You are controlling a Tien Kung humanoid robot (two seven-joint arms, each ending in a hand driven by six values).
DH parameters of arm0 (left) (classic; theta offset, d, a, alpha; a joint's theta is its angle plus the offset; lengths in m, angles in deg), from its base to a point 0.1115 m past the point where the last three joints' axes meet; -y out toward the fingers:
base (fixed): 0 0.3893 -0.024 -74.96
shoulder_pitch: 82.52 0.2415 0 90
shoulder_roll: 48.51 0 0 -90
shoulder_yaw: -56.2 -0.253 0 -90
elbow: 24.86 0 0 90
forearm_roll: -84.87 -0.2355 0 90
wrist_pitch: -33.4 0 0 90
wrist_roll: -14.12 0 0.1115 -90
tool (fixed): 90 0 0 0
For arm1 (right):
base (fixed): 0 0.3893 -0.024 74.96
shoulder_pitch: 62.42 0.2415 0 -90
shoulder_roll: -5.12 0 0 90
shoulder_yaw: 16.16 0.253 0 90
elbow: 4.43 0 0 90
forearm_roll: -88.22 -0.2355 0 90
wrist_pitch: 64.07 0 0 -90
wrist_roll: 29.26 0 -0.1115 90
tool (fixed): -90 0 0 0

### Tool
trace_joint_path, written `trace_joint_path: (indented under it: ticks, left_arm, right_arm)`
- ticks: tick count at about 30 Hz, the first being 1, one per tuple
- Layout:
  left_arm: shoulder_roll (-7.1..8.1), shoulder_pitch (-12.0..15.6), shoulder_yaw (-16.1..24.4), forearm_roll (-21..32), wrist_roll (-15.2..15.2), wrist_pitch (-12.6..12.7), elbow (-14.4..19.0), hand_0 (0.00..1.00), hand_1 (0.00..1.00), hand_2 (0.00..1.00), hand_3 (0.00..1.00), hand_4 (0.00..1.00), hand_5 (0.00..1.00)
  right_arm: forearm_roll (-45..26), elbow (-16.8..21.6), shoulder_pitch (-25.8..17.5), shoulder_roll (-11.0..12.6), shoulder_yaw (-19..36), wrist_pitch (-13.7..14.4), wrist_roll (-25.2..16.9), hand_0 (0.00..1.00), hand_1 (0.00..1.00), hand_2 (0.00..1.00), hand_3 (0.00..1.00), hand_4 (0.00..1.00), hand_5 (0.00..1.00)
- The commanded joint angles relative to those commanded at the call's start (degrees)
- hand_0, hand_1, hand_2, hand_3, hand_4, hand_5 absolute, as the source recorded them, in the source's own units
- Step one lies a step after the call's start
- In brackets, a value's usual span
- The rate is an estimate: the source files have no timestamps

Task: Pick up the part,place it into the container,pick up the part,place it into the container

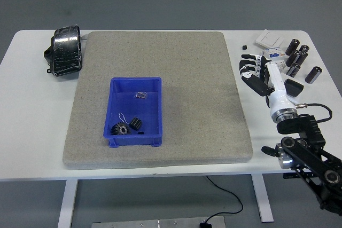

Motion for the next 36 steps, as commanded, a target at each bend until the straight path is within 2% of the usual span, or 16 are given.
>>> trace_joint_path:
  ticks: [4, 5, 10, 11, 16, 17, 18, 22, 23, 36]
  left_arm:
    - [0.06, 0.1, 0.2, -0.2, -0.1, -0.1, 0.0, 0.658, 0.642, 0.619, 0.6, 0.721, 0.623]
    - [0.07, 0.1, 0.2, -0.2, -0.1, -0.1, 0.0, 0.658, 0.642, 0.619, 0.6, 0.719, 0.618]
    - [0.0, 0.2, 0.1, 0.0, 0.0, 0.0, 0.0, 0.658, 0.642, 0.619, 0.6, 0.719, 0.618]
    - [-0.02, 0.2, 0.1, 0.1, 0.0, 0.0, 0.0, 0.658, 0.642, 0.619, 0.599, 0.719, 0.621]
    - [-0.07, 0.3, -0.1, 0.5, 0.1, 0.2, 0.0, 0.658, 0.642, 0.619, 0.599, 0.719, 0.621]
    - [-0.06, 0.3, -0.1, 0.5, 0.1, 0.2, 0.0, 0.659, 0.643, 0.619, 0.6, 0.719, 0.62]
    - [-0.05, 0.3, -0.1, 0.5, 0.1, 0.3, 0.0, 0.659, 0.643, 0.619, 0.6, 0.719, 0.62]
    - [-0.08, 0.4, -0.1, 0.5, 0.0, 0.3, 0.1, 0.659, 0.643, 0.619, 0.6, 0.719, 0.62]
    - [-0.09, 0.5, -0.1, 0.5, 0.0, 0.3, 0.1, 0.659, 0.643, 0.621, 0.6, 0.719, 0.619]
    - [0.22, 0.6, -0.1, 0.5, -0.2, 0.3, 0.3, 0.66, 0.643, 0.621, 0.602, 0.718, 0.619]
  right_arm:
    - [-4.2, -0.2, -2.3, -0.2, 2.2, -2.9, -2.1, 0.724, 0.734, 0.745, 0.687, 0.627, 0.303]
    - [-5.4, -0.3, -2.9, -0.3, 2.9, -3.8, -2.8, 0.825, 0.795, 0.81, 0.718, 0.774, 0.474]
    - [-11.9, -0.5, -5.4, -0.8, 6.8, -9.4, -5.4, 0.825, 0.795, 0.81, 0.718, 0.774, 0.474]
    - [-12.8, -0.5, -5.7, -0.8, 7.4, -10.2, -5.5, 0.89, 0.84, 0.855, 0.819, 0.893, 0.618]
    - [-16.9, 0.2, -6.6, -1.1, 10.1, -13.7, -5.8, 0.89, 0.84, 0.855, 0.819, 0.893, 0.618]
    - [-17.5, 0.4, -6.7, -1.2, 10.5, -14.2, -5.8, 0.914, 0.862, 0.874, 0.859, 0.998, 0.853]
    - [-18.0, 0.5, -6.8, -1.2, 10.8, -14.7, -5.8, 0.914, 0.862, 0.874, 0.859, 0.998, 0.853]
    - [-19.3, 0.9, -6.9, -1.3, 11.6, -15.6, -5.8, 0.914, 0.862, 0.874, 0.859, 0.998, 0.853]
    - [-19.4, 0.9, -7.0, -1.3, 11.8, -15.6, -5.8, 0.919, 0.863, 0.871, 0.867, 0.998, 0.935]
    - [-19.1, 1.2, -7.9, -1.2, 14.3, -14.9, -5.8, 0.898, 0.842, 0.85, 0.851, 0.998, 0.953]
